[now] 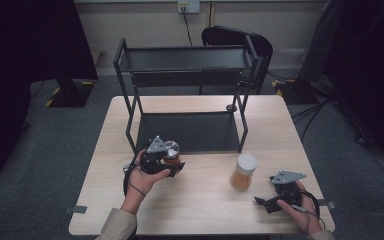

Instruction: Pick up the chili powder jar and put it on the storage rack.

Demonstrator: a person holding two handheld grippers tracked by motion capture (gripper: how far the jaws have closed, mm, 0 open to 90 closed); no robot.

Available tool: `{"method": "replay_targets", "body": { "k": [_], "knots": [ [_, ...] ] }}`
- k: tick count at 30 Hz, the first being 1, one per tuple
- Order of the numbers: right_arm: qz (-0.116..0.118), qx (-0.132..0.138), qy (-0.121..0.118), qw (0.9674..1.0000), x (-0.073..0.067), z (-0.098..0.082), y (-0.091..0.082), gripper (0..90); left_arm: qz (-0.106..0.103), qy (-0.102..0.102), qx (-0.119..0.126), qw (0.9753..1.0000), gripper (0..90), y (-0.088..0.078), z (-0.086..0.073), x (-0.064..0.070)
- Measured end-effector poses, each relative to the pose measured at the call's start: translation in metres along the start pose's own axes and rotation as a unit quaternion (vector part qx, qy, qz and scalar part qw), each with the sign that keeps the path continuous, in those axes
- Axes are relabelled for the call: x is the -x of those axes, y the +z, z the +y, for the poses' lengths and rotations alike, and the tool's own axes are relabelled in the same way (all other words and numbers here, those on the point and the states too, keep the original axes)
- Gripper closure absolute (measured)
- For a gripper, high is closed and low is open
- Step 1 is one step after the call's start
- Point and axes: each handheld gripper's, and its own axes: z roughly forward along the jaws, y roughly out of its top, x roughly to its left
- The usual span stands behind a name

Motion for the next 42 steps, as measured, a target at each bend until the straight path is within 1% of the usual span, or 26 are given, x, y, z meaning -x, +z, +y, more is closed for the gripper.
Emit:
{"method": "replay_targets", "body": {
  "k": [1,2,3,6,7,8,9,11,14,15,22,25,30,36,38,41,42],
  "knots": [
    [0.000,0.000,0.000,1.0000,0.000,0.000,0.000,0.0,0.003,-0.003,0.001,1.0000,30.1,-0.001,0.003,-0.003],
    [0.000,0.000,0.000,1.0000,0.000,0.000,0.000,0.0,0.003,-0.003,0.001,1.0000,30.2,-0.001,0.003,-0.003],
    [0.000,0.000,0.000,1.0000,0.000,0.000,0.000,0.0,0.008,-0.003,0.002,1.0000,30.1,-0.002,0.006,-0.004],
    [0.000,0.000,0.000,1.0000,0.000,0.000,0.000,0.0,0.014,-0.003,0.002,0.9999,30.2,-0.003,0.010,-0.006],
    [0.000,0.000,0.000,1.0000,0.000,0.000,0.000,0.0,0.014,-0.009,0.003,0.9999,30.1,-0.003,0.012,-0.009],
    [0.000,0.000,0.000,1.0000,0.000,0.000,0.000,0.0,0.014,-0.009,0.003,0.9999,30.1,-0.003,0.012,-0.009],
    [0.000,0.000,0.000,1.0000,0.000,0.000,0.000,0.0,0.017,-0.015,0.007,0.9997,30.1,-0.003,0.013,-0.011],
    [0.000,0.000,0.000,1.0000,0.000,0.000,0.000,0.0,0.018,-0.019,0.010,0.9996,30.1,-0.002,0.014,-0.013],
    [0.000,0.000,0.000,1.0000,0.000,0.000,0.000,0.0,0.024,-0.018,0.007,0.9995,30.1,-0.001,0.018,-0.013],
    [0.000,0.000,0.000,1.0000,0.000,0.000,0.000,0.0,0.027,-0.020,0.004,0.9994,30.2,0.000,0.022,-0.014],
    [0.000,0.000,0.000,1.0000,0.000,0.000,0.000,0.0,0.037,-0.021,0.004,0.9991,30.2,-0.002,0.031,-0.018],
    [0.000,0.000,0.000,1.0000,0.000,0.000,0.000,0.0,0.038,-0.026,0.005,0.9989,30.2,-0.004,0.036,-0.021],
    [0.000,0.000,0.000,1.0000,0.000,0.000,0.000,0.0,0.041,-0.029,0.006,0.9987,30.2,-0.009,0.047,-0.025],
    [0.000,0.000,0.000,1.0000,0.000,0.000,0.000,0.0,0.048,-0.024,0.006,0.9985,30.2,-0.016,0.060,-0.025],
    [0.000,0.000,0.000,1.0000,0.000,0.000,0.000,0.0,0.051,-0.017,0.001,0.9985,30.2,-0.019,0.066,-0.025],
    [0.000,0.000,0.000,1.0000,0.000,0.000,0.000,0.0,0.052,-0.016,0.002,0.9985,30.2,-0.024,0.073,-0.027],
    [0.000,0.000,0.000,1.0000,0.000,0.000,0.000,0.0,0.051,-0.019,0.003,0.9985,30.2,-0.026,0.075,-0.028]
  ]
}}
